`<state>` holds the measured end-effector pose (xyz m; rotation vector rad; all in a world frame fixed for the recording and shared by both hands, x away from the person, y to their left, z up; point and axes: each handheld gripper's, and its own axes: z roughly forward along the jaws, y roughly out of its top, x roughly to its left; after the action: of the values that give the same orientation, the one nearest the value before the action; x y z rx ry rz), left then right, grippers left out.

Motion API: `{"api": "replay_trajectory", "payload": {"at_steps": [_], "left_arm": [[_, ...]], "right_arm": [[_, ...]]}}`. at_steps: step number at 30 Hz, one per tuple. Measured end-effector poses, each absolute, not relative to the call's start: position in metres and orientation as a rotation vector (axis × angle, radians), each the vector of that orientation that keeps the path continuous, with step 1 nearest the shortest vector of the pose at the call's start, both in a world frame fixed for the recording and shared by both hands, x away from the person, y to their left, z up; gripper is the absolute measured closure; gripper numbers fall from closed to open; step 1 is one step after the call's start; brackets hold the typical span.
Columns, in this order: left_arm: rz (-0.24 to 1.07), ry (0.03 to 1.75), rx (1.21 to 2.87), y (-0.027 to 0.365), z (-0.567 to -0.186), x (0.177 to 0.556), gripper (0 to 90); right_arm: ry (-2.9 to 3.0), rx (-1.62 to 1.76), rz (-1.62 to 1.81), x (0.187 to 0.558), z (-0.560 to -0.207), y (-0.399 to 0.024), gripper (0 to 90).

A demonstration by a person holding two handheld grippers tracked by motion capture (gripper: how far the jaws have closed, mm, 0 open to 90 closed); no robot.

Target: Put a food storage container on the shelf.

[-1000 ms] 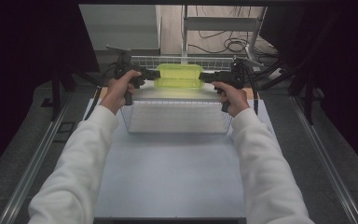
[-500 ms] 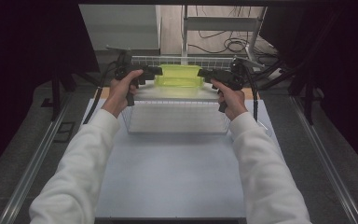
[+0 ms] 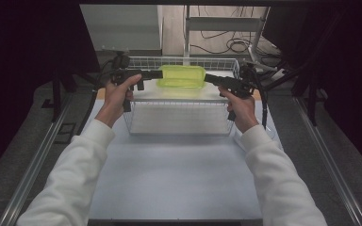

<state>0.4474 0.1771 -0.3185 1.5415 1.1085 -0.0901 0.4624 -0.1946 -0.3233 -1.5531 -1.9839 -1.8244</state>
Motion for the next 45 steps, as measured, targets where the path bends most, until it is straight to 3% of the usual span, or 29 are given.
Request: {"api": "replay_trajectory", "payload": {"at_steps": [14, 28, 38, 45], "left_arm": [[0.005, 1.023, 1.651, 0.186, -0.349, 0.371, 21.8], [0.034, 1.084, 1.764, 0.193, -0.418, 0.311, 22.4], [0.006, 1.161, 1.894, 0.188, -0.465, 0.286, 23.5], [0.024, 1.177, 1.924, 0.186, -0.470, 0.284, 22.7]], "right_arm": [[-2.364, -1.260, -1.792, 0.400, -0.325, -0.219, 26.1], [-2.518, -1.217, -1.609, 0.338, -0.386, -0.236, 26.1], [-2.548, -1.286, -1.381, 0.323, -0.436, -0.238, 26.9], [-2.583, -1.304, -1.304, 0.323, -0.449, -0.237, 27.6]]}}
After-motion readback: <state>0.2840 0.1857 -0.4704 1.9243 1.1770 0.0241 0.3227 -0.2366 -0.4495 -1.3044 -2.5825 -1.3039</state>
